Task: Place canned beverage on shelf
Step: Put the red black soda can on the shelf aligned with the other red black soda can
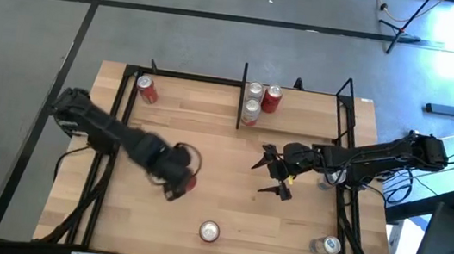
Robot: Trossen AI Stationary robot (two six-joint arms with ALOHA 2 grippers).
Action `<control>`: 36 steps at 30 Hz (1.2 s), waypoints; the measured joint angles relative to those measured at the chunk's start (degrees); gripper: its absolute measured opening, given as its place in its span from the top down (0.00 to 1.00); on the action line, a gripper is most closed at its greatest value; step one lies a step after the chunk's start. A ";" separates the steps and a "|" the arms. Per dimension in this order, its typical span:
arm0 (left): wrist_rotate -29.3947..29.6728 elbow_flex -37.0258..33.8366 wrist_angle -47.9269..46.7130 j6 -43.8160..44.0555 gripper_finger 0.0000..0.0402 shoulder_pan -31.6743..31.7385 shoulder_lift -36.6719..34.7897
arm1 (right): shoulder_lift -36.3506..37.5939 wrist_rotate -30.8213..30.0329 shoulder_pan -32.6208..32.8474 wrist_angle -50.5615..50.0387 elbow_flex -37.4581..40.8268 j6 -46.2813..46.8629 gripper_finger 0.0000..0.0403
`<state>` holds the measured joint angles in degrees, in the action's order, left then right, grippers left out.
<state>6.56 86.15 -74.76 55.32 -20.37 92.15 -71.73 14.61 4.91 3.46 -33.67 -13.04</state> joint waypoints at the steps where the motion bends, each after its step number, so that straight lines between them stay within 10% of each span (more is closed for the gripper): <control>1: -0.64 1.53 -0.09 -4.59 0.43 1.78 1.25 | -0.20 0.00 0.00 0.04 0.00 0.00 0.11; 15: 0.01 30.90 -14.30 -46.94 0.43 12.63 24.98 | -4.76 0.00 -0.04 -0.43 0.00 -0.03 0.11; 36: -1.64 30.14 -8.44 -56.02 0.34 12.67 31.55 | -4.76 0.00 -0.04 -3.39 0.02 4.09 0.11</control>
<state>4.91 116.29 -83.21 -0.70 -7.70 123.70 -76.49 14.61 4.86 0.07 -33.65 -8.95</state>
